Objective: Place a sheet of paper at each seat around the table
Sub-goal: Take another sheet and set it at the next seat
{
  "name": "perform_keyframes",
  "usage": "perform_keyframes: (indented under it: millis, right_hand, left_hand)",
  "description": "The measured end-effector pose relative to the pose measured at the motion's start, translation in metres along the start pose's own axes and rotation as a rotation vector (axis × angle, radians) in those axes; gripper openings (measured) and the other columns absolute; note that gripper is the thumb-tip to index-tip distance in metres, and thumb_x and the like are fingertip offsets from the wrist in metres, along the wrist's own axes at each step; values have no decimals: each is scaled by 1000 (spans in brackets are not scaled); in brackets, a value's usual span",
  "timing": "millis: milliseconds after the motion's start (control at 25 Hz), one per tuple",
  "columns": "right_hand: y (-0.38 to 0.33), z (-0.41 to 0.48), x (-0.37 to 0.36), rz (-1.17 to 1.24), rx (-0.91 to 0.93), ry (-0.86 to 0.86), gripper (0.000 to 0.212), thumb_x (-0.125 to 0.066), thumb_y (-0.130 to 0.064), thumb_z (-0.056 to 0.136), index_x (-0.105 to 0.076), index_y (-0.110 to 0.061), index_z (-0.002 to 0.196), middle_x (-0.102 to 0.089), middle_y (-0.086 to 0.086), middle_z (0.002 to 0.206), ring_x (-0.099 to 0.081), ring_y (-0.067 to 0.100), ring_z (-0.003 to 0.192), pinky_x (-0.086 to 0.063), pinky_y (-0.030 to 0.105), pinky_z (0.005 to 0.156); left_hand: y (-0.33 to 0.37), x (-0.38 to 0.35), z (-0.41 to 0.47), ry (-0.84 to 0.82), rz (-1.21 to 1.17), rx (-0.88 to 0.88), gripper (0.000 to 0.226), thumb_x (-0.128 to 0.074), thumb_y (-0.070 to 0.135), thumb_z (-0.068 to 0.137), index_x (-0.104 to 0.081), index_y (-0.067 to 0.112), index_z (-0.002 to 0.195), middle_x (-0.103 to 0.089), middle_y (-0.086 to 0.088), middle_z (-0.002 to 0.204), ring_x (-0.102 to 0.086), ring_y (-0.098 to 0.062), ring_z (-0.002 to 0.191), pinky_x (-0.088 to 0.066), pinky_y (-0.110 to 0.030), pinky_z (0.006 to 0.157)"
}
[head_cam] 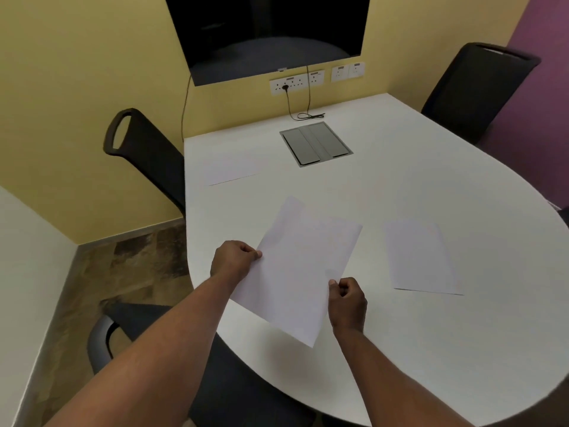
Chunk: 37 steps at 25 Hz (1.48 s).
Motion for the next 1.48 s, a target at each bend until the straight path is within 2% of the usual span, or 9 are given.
perform_keyframes:
  millis: [120, 360, 760, 1040, 1280, 1480]
  right_hand:
    - [17, -5, -13, -30, -63, 36, 23, -65, -26, 91, -53, -20, 71, -61, -5, 64, -55, 11, 60, -39, 22, 53]
    - [53, -20, -51, -62, -204, 77, 18, -67, -28, 90, -59, -21, 75, -65, -7, 68, -60, 11, 66, -41, 23, 55]
    - [107, -22, -95, -78, -342, 86, 12, -73, -29, 88, -62, -25, 87, -66, -11, 75, -63, 8, 73, -44, 27, 64]
    - [133, -18, -110, -225, -397, 72, 14, -72, -34, 87, -59, -27, 88, -63, -17, 76, -61, 13, 74, -42, 27, 66]
    - [141, -10, -115, -368, -411, 79, 19, -69, -40, 86, -58, -25, 85, -61, -15, 74, -60, 18, 72, -41, 28, 67]
    - [145, -11, -113, -433, -399, 65, 22, -68, -42, 86, -53, -28, 92, -67, -9, 89, -58, 17, 75, -41, 28, 68]
  left_hand:
    - [-16, -16, 17, -73, 77, -1, 17, -77, 37, 78, -72, 24, 68, -70, 10, 77, -64, -13, 76, -46, -27, 63]
    - [-56, -43, 54, -166, 164, -10, 18, -73, 36, 80, -71, 23, 69, -69, 8, 77, -63, -13, 72, -42, -25, 58]
    - [-102, -101, 97, -211, 223, 6, 15, -72, 35, 84, -72, 22, 76, -71, 2, 84, -65, -23, 80, -48, -30, 69]
    - [-124, -127, 99, -231, 278, 40, 15, -72, 35, 85, -72, 22, 78, -71, 0, 86, -66, -26, 82, -53, -32, 74]
    - [-137, -140, 102, -196, 298, 46, 14, -71, 34, 86, -73, 21, 82, -72, -2, 87, -67, -27, 82, -55, -34, 76]
    - [-138, -150, 105, -170, 321, 39, 13, -72, 34, 84, -72, 23, 91, -73, -2, 95, -67, -28, 86, -54, -34, 80]
Point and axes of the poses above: each hand's wrist, its own z-axis towards the middle knuckle, its own x-axis out of the back of the hand, y = z × x, the point moved 2 cm from there along z, towards the middle knuckle
